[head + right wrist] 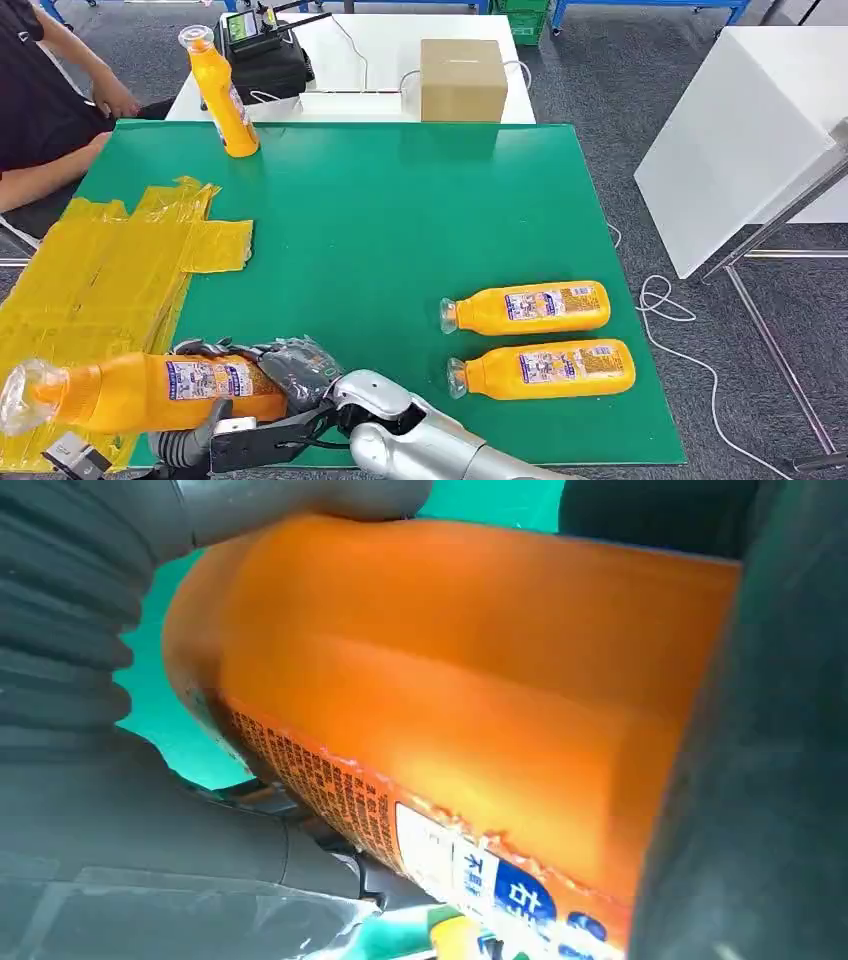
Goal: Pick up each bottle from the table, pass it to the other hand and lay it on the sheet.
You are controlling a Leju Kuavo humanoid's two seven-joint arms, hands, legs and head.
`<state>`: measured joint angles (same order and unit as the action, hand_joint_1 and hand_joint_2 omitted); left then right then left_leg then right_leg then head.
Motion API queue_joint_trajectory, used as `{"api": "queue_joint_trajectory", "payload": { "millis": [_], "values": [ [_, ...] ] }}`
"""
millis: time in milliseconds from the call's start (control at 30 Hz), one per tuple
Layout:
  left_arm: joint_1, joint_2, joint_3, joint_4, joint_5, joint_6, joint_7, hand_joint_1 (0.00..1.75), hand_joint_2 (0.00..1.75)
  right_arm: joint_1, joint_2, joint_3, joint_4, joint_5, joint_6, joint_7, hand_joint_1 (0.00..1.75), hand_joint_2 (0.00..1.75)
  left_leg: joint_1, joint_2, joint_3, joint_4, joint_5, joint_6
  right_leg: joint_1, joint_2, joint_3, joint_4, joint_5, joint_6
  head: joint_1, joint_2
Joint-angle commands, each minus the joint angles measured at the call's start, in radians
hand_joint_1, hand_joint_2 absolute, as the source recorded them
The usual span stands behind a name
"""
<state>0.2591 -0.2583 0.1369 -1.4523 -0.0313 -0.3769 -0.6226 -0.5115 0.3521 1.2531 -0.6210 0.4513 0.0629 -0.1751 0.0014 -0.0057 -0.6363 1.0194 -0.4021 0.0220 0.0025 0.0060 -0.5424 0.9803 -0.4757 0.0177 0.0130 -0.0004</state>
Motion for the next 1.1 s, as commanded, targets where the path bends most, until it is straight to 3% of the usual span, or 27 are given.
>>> {"api": "queue_joint_trajectory", "payload": {
  "millis": [33,167,200,233,267,367,500,967,1100],
  "values": [
    [-0.086,0.022,-0.043,0.035,-0.006,0.006,0.01,1.75,1.75,0.029,-0.003,0.125,0.023,0.01,0.026,-0.014,1.75,1.75,0.0,-0.004,0.003,-0.002,0.0,-0.001,0.0,-0.005,0.005,-0.002,-0.001,0.0,0.0,0.0],
    [-0.087,0.024,-0.051,0.037,-0.004,0.006,0.009,1.75,1.75,0.038,-0.003,0.105,0.042,0.005,0.009,-0.014,1.75,1.75,0.0,-0.005,0.004,-0.002,0.0,-0.001,0.0,-0.005,0.005,-0.002,-0.001,0.0,0.0,0.0],
    [-0.086,0.025,-0.051,0.035,-0.002,0.009,0.008,1.75,1.75,0.043,-0.003,0.091,0.052,0.004,-0.011,-0.016,1.33,1.75,0.0,-0.004,0.003,-0.002,0.0,-0.001,0.0,-0.005,0.004,-0.002,-0.001,0.0,0.0,0.0],
    [-0.081,0.026,-0.052,0.027,-0.008,0.022,0.007,1.75,1.75,0.051,-0.003,0.061,0.065,0.001,-0.054,-0.022,0.03,1.75,0.0,-0.005,0.004,-0.003,0.0,-0.002,0.0,-0.006,0.006,-0.002,-0.002,0.0,0.0,0.0],
    [-0.078,0.027,-0.053,0.021,-0.013,0.029,0.007,1.75,1.75,0.058,-0.003,0.035,0.074,-0.007,-0.073,-0.027,0.0,0.0,0.0,-0.004,0.003,-0.002,0.0,-0.001,0.0,-0.005,0.004,-0.002,-0.001,0.0,0.0,0.0],
    [-0.043,0.025,-0.013,-0.033,-0.081,0.085,0.016,1.75,1.75,0.157,-0.008,-0.115,0.027,0.038,-0.218,0.01,0.0,0.0,0.0,-0.005,0.005,-0.003,-0.001,-0.002,0.0,-0.006,0.007,-0.003,-0.002,0.0,0.0,0.0],
    [-0.052,0.032,0.054,-0.062,-0.182,0.155,0.028,1.75,1.75,0.211,-0.096,-0.305,-0.139,0.109,-0.204,0.0,0.0,0.0,0.0,-0.004,0.003,-0.001,-0.001,-0.001,0.0,-0.004,0.005,-0.001,-0.002,0.0,0.0,0.0],
    [-0.056,0.028,0.052,-0.055,-0.19,0.151,0.028,1.75,1.75,0.217,-0.087,-0.324,-0.14,0.129,-0.19,0.0,0.0,0.0,-0.001,-0.003,0.006,-0.002,-0.002,-0.002,-0.001,-0.002,0.007,-0.002,-0.002,0.0,0.0,0.0],
    [-0.109,0.096,0.148,0.017,-0.342,0.295,0.039,1.75,1.75,0.267,-0.183,-0.483,-0.332,0.168,-0.193,-0.02,0.0,0.0,0.0,-0.005,0.003,-0.002,0.0,-0.001,0.0,-0.003,0.004,-0.002,-0.001,0.0,0.0,0.0]
  ]
}}
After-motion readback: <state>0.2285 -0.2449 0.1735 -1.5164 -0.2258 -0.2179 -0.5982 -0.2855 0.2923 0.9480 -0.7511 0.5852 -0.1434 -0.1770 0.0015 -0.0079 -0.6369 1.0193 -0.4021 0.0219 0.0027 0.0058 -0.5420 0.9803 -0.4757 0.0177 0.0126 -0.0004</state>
